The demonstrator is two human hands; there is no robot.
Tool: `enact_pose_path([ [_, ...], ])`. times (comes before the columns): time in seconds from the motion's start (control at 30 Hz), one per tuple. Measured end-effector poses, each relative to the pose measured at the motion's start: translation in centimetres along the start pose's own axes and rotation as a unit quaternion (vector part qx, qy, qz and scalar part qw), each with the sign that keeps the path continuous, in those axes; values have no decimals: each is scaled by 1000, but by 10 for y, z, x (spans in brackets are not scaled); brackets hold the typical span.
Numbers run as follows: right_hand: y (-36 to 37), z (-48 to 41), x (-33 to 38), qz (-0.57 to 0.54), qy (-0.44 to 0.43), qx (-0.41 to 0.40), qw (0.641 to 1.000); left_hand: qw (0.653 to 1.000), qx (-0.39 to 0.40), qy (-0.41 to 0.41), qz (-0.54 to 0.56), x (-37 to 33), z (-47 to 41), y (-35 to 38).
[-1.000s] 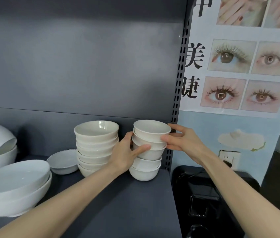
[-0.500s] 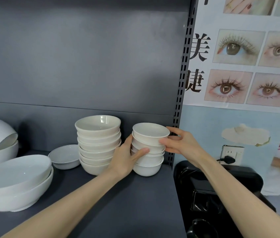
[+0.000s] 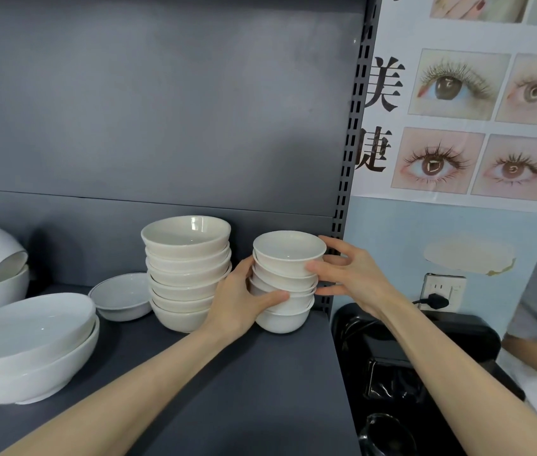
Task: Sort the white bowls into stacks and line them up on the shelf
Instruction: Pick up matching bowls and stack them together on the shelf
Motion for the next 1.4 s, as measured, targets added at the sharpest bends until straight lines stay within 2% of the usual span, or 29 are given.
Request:
enact_pose_path([
  [0.37, -2, 3, -5, 12, 4, -5, 1000, 999, 6, -31, -17, -7, -1, -2],
  [0.63, 0, 3, -6, 32, 27, 34, 999, 1000, 23, -18, -10, -7, 1, 1],
  [0.8, 5, 4, -8, 16, 2, 3, 1000, 1000, 19, -20, 13, -2, 4, 2],
  [1.0, 11, -1, 3, 64, -26, 2, 998, 999, 14, -26, 19, 2, 7, 2],
  [1.4, 11, 6, -3, 43, -27, -40, 998, 998, 34, -16, 52, 7, 5, 4],
])
Point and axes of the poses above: each hand's wrist, its own z-axis away from the middle knuckle, its own y-axis out of the palm, x = y × z, the point moved 3 cm from there along -z, towards the middle knuckle, and after that the axes turned 6 degrees about -y, right-handed, at the moved point
